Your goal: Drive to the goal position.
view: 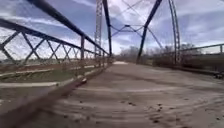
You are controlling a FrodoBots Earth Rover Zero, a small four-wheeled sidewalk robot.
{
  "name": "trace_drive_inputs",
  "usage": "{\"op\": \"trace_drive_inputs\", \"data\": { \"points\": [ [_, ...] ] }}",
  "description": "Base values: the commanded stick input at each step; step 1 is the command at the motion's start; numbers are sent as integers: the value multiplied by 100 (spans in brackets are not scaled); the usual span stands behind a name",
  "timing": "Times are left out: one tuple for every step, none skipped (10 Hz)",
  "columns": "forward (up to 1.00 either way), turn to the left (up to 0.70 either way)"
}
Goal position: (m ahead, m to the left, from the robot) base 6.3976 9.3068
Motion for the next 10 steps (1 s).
{"op": "trace_drive_inputs", "data": {
  "points": [
    [100,-34],
    [100,-34],
    [100,-25],
    [100,-13],
    [100,0],
    [100,1],
    [100,1],
    [100,1],
    [100,1],
    [100,1]
  ]
}}
